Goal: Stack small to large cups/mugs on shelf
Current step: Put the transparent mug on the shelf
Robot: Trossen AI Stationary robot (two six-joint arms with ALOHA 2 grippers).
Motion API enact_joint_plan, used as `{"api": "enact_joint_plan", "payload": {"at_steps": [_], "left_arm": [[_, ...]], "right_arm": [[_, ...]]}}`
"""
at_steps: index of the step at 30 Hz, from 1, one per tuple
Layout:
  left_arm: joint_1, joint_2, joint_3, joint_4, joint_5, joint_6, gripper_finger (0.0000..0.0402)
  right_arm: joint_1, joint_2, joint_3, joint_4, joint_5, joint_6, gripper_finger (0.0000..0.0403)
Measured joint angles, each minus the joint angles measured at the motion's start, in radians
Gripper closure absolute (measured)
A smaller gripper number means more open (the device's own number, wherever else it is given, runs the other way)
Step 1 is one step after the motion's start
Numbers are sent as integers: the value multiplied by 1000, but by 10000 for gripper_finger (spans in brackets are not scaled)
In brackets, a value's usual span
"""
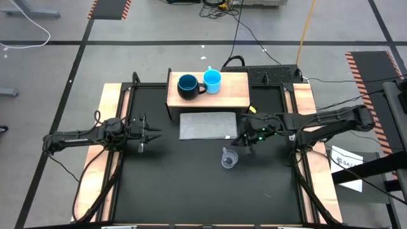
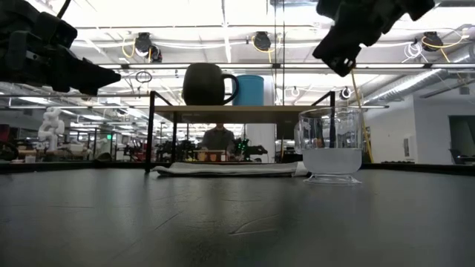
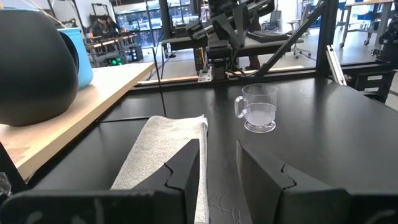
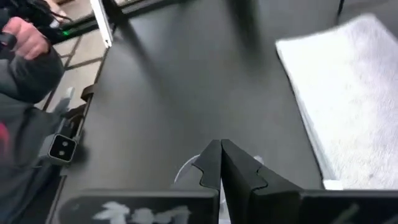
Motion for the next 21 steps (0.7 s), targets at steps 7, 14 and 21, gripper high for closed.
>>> {"api": "enact_joint_plan", "payload": {"at_steps": [7,14,21], "left_arm": [[0,0,0,0,1,-7,293],[0,0,0,0,4,-3,293],[0,0,0,0,3,4,293]], "right_arm": [[9,103,149,-248,16,45,403],[8,118,185,-328,25,71,403],[8,135,185,-330,-17,126,403]]}}
